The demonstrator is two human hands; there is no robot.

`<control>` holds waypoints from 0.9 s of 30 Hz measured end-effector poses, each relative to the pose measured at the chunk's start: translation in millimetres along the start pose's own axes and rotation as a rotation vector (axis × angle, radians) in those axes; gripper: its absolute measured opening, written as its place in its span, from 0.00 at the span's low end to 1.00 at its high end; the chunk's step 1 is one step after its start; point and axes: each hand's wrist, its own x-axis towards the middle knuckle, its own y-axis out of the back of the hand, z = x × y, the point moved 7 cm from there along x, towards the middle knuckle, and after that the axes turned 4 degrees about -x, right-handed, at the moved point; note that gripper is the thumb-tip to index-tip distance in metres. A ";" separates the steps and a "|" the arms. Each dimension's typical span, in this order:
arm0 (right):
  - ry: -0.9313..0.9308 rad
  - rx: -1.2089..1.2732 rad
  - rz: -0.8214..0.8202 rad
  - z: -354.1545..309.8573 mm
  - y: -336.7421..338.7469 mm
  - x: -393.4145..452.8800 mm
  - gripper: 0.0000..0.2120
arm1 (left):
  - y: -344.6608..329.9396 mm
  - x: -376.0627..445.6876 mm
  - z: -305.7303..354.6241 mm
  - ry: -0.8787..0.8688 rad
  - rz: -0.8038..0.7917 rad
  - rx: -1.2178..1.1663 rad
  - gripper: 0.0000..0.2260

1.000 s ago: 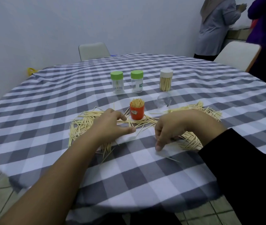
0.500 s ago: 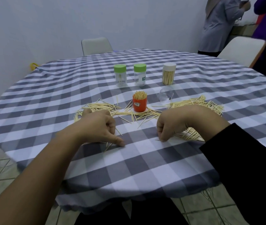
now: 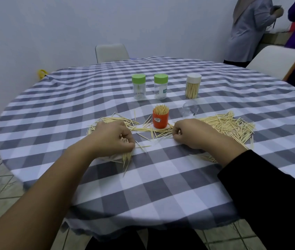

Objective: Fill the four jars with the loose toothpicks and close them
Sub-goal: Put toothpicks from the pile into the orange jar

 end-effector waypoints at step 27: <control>-0.016 0.016 0.233 13.8 -2.4 7.7 0.15 | -5.9 23.0 0.4 -0.030 0.092 0.067 0.05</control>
